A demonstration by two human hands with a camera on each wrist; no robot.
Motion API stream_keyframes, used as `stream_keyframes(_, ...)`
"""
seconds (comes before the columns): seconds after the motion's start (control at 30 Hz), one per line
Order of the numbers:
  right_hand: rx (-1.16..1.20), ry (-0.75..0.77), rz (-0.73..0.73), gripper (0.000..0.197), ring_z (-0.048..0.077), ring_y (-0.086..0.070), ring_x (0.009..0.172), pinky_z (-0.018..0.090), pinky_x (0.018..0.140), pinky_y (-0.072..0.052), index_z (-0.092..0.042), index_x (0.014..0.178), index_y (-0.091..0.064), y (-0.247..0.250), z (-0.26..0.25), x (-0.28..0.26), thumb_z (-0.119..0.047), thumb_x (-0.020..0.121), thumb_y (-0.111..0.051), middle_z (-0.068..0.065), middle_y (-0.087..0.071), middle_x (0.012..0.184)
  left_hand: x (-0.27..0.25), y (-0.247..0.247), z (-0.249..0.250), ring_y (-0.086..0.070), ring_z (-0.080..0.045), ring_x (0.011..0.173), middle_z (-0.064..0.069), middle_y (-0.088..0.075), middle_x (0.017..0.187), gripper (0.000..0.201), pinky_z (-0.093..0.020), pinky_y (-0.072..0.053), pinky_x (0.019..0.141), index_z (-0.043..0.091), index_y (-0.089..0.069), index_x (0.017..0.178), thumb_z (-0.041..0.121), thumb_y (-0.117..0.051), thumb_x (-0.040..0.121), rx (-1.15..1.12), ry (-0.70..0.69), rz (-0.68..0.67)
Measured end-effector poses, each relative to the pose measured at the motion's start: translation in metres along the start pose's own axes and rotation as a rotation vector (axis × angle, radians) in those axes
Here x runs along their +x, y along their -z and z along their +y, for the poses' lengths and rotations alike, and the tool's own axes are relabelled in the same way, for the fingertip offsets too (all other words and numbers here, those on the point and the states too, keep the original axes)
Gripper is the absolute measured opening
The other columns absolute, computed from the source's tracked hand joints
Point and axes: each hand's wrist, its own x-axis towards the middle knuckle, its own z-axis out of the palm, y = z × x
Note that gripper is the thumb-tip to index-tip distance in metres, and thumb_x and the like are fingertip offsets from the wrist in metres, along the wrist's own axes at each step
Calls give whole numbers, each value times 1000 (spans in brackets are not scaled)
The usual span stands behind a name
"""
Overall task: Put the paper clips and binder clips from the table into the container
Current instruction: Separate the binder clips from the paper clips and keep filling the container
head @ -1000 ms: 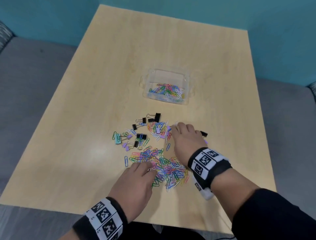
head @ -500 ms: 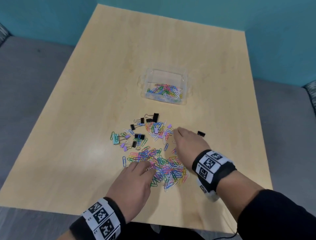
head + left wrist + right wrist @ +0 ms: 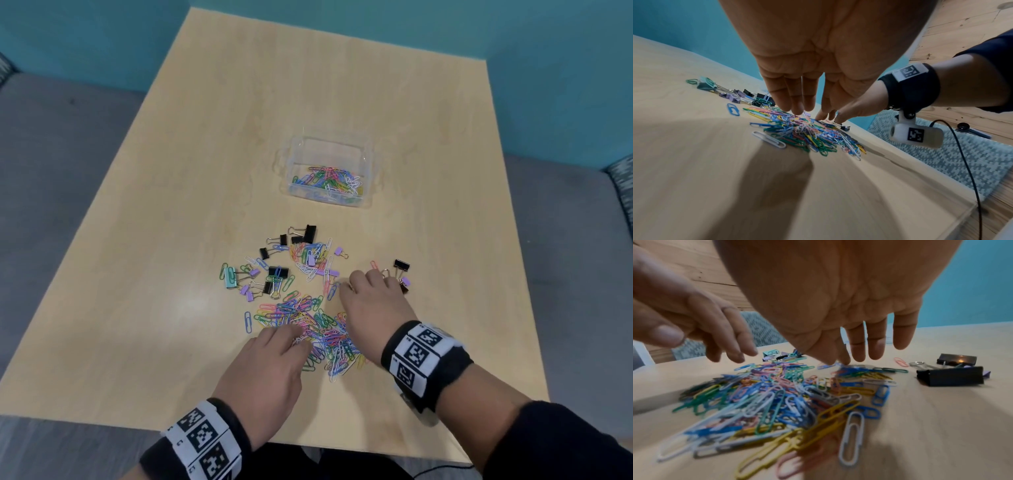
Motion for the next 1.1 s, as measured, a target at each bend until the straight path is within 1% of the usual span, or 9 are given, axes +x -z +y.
stream_keyframes(0.1, 40, -20, 38, 40, 34, -47, 97, 44, 78, -40, -12, 110, -57, 2, 0, 3, -26, 73, -61, 9, -52, 104, -2, -1, 0, -57, -25, 90, -2, -59, 114, 39, -36, -53, 73, 18, -63, 106, 17, -40, 74, 7, -1, 5)
stream_keyframes(0.37, 22, -52, 34, 59, 30, -40, 101, 43, 80, -35, -23, 134, -39, 4, 5, 15, -25, 77, -57, 7, -45, 116, -2, 0, -1, -57, -25, 90, -2, -59, 114, 38, -36, -53, 73, 19, -62, 106, 16, -42, 74, 2, -8, 19)
stream_keyframes(0.57, 6, -251, 9, 54, 32, -41, 106, 42, 83, -35, -15, 135, -39, 10, 20, 2, -20, 81, -42, 8, -45, 120, -6, 0, -4, -56, -25, 91, -1, -58, 116, 39, -37, -52, 74, 20, -61, 109, 17, -41, 76, -9, 6, 9)
stream_keyframes(0.67, 59, -275, -84, 71, 33, -45, 112, 45, 89, -36, -8, 145, -19, 16, 7, -5, -21, 80, -46, 13, -46, 130, -7, -1, -3, -57, -25, 89, -1, -57, 115, 39, -36, -53, 72, 20, -60, 109, 17, -40, 76, -13, 9, 4)
stream_keyframes(0.77, 150, -196, -130, 86, 28, -58, 91, 42, 77, -38, -11, 149, 4, 19, -13, 5, -19, 80, -47, 8, -61, 108, -6, -2, -2, -58, -24, 90, -1, -58, 114, 39, -35, -52, 73, 21, -59, 111, 18, -41, 76, -18, -7, -14)
stream_keyframes(0.87, 222, -246, -133, 92, 24, -58, 73, 37, 71, -38, -10, 149, 10, 19, -16, 26, -12, 78, -48, 0, -57, 76, -5, -1, 1, -58, -23, 86, -2, -58, 112, 40, -35, -52, 71, 22, -57, 112, 18, -40, 76, -20, -29, -27)
stream_keyframes(0.97, 244, -331, -184, 88, 27, -59, 81, 36, 67, -37, -7, 149, 7, 21, -7, 27, -15, 83, -50, 4, -61, 85, -4, 0, 4, -57, -23, 82, -1, -59, 109, 39, -34, -52, 69, 22, -58, 111, 17, -41, 76, -21, -45, -32)
stream_keyframes(1.03, 253, -336, -187, 86, 25, -59, 75, 33, 64, -39, -5, 149, 6, 18, -1, 17, -16, 84, -49, 5, -64, 89, -5, 1, 3, -57, -22, 82, 1, -59, 108, 39, -35, -52, 69, 21, -59, 111, 17, -41, 76, -24, -40, -28)
stream_keyframes(1.1, 278, -340, -173, 84, 22, -56, 65, 31, 57, -39, -4, 149, 6, 12, 4, 5, -13, 84, -47, 2, -62, 79, -7, 0, 2, -56, -21, 80, 2, -58, 106, 38, -33, -50, 69, 22, -59, 110, 18, -41, 76, -15, -37, -29)
